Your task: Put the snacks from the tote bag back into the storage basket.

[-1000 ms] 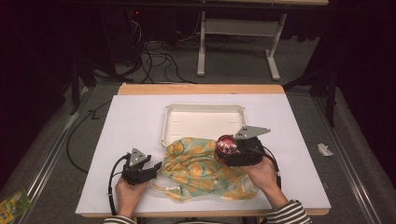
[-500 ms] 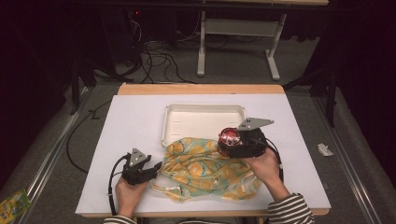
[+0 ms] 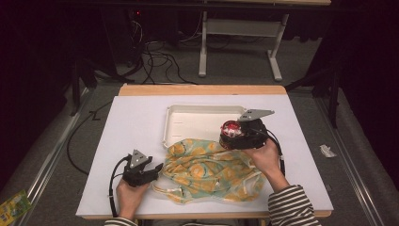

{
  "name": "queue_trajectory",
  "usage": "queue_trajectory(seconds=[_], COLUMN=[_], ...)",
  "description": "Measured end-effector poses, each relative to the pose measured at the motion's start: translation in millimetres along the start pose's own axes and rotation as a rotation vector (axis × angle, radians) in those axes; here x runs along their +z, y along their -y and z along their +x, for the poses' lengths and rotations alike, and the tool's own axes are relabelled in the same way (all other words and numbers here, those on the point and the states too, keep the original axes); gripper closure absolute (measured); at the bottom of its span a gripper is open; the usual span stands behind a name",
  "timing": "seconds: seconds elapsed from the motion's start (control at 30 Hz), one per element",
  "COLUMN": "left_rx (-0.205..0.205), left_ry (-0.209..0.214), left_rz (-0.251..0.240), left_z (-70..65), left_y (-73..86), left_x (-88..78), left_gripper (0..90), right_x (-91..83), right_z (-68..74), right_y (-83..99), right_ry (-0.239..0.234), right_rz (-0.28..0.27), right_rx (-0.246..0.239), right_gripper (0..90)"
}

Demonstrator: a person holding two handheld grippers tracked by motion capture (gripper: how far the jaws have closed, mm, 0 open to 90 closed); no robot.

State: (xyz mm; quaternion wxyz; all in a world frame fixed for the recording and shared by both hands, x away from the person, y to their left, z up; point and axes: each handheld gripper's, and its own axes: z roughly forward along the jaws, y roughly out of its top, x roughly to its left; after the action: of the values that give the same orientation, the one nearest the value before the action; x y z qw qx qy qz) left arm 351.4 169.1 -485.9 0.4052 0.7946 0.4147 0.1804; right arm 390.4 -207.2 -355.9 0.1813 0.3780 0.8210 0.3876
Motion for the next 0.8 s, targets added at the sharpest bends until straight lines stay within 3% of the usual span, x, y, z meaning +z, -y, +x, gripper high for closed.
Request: queue_trajectory(seconds=[0.8], left_rx=[0.007], left_ry=[0.0], left_rz=[0.009], left_z=[-0.3], left_y=[-0.4], left_x=[1.0], left_gripper=[46.3], right_x=[34.1], right_z=[-22.0], right_y=[-8.6], right_ry=[0.031], right_rz=[0.031], right_rx=[0.036], right_gripper=[25.9])
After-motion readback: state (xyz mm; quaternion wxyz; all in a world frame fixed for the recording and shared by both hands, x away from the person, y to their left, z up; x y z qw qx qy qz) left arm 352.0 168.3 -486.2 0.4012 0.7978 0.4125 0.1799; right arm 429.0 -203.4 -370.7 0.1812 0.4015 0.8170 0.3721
